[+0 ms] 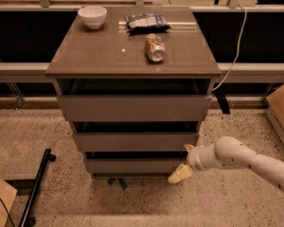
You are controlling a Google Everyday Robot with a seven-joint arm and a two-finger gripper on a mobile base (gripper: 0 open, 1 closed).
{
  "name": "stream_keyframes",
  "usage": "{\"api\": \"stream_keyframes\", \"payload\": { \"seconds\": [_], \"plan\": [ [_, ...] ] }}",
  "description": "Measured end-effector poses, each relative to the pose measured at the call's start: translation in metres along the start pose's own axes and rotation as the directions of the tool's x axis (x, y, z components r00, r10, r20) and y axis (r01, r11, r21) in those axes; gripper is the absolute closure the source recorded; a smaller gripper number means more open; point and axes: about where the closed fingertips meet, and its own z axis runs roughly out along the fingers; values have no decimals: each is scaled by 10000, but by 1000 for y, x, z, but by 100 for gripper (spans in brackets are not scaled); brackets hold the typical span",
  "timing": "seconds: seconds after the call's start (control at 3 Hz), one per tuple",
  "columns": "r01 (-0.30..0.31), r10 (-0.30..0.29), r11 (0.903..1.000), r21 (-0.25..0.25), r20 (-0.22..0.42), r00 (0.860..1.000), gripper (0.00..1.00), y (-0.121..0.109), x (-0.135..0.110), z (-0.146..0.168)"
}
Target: Open bottom drawer
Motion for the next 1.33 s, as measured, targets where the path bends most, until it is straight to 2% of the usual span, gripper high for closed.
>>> {"api": "stream_keyframes", "payload": {
  "seconds": [0.33, 0.67, 1.33],
  "plan": [
    [-9, 9, 10000, -3, -1, 10000, 0, 0, 0, 1],
    [-108, 116, 9997, 199, -401, 9991, 0, -1, 3, 6],
    [-805, 806, 9967, -99, 48, 9967, 0, -19, 29, 60]
  ]
}}
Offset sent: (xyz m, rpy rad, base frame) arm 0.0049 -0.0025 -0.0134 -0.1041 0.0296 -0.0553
